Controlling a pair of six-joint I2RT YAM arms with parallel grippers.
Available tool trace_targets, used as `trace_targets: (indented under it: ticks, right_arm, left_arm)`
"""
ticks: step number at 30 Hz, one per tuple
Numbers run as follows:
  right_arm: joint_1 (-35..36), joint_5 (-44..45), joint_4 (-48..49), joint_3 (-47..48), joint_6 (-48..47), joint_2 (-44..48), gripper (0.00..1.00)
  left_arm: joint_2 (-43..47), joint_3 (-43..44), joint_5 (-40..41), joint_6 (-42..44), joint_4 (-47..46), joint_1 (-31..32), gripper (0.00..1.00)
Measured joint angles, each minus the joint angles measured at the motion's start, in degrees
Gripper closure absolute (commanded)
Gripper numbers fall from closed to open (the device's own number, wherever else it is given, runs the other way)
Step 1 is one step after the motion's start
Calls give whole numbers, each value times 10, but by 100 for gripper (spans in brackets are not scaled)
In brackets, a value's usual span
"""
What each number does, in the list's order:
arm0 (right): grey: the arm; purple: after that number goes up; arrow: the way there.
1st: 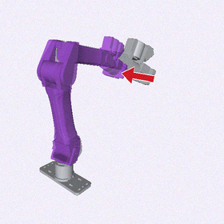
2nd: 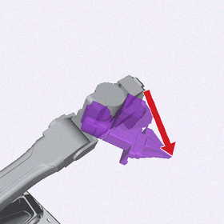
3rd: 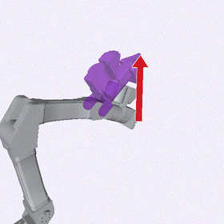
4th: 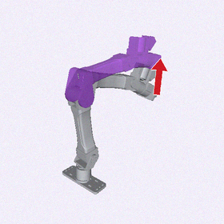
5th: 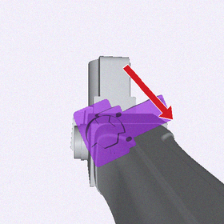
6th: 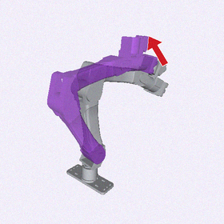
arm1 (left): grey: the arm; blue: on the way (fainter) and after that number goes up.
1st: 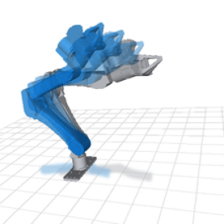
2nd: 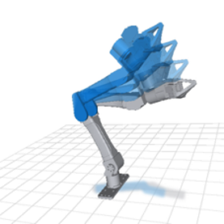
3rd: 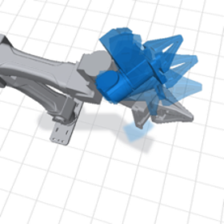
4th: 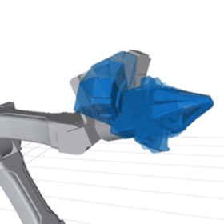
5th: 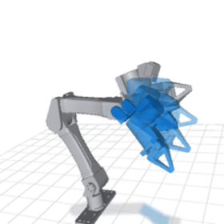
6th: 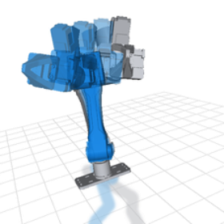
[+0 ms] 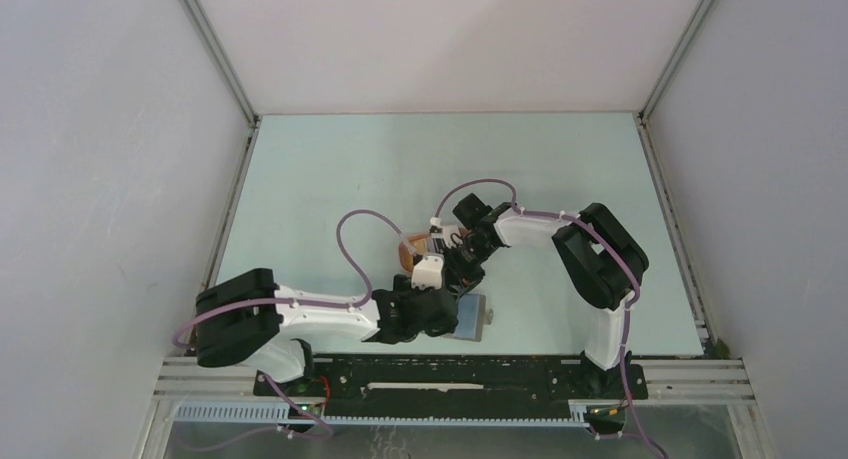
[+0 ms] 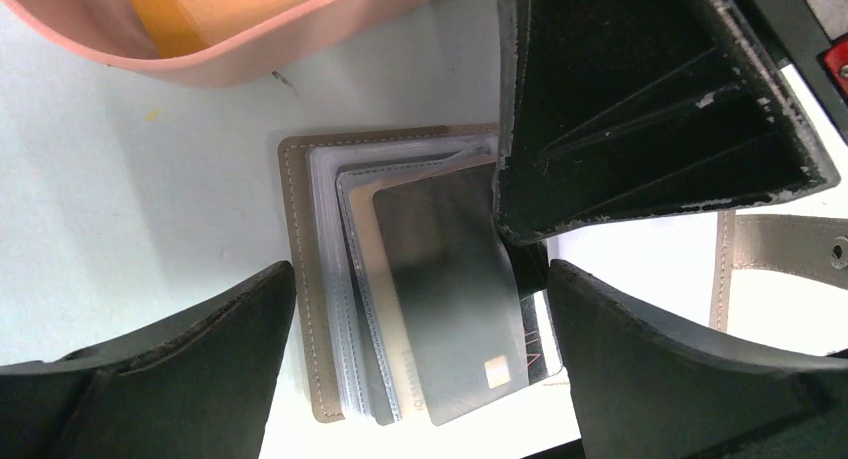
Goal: Put the credit cards into the card holder
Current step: Insert the credit card into the card holder.
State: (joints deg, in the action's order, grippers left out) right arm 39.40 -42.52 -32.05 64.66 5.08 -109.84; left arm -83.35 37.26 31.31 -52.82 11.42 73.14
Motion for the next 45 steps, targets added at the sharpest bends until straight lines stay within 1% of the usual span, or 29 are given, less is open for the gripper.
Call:
trace_targets:
  ticks: [6,13,22,24,29,33,39,41,45]
  right_arm:
    - [0,0,-1,0,0,0,69]
    - [0,-7,-2,0,0,0,65]
    - [0,-12,-2,0,0,0,65]
    - [0,-13,-2,0,0,0,65]
    - [0,-16,-2,0,0,0,63]
    - [0,-19,-2,0,0,0,60]
    - [-2,-28,-3,3,-1,0,51]
    - [-4,-31,-4,4,-2,0,49]
    - [-4,-32,-5,4,-6,4,46]
  left_arm:
    - [-15,16,10,-3,20,6,1]
    - [-26,28,17,-3,31,11,0]
    - [-28,33,25,-3,37,17,1]
    - [-28,36,27,-3,42,18,4]
    - [-29,38,31,-5,51,20,17]
    - [-29,38,34,-7,56,20,18]
    - [-29,39,36,-7,58,21,19]
    - [-28,39,36,-8,58,21,21]
    - [-23,38,37,-8,59,21,22]
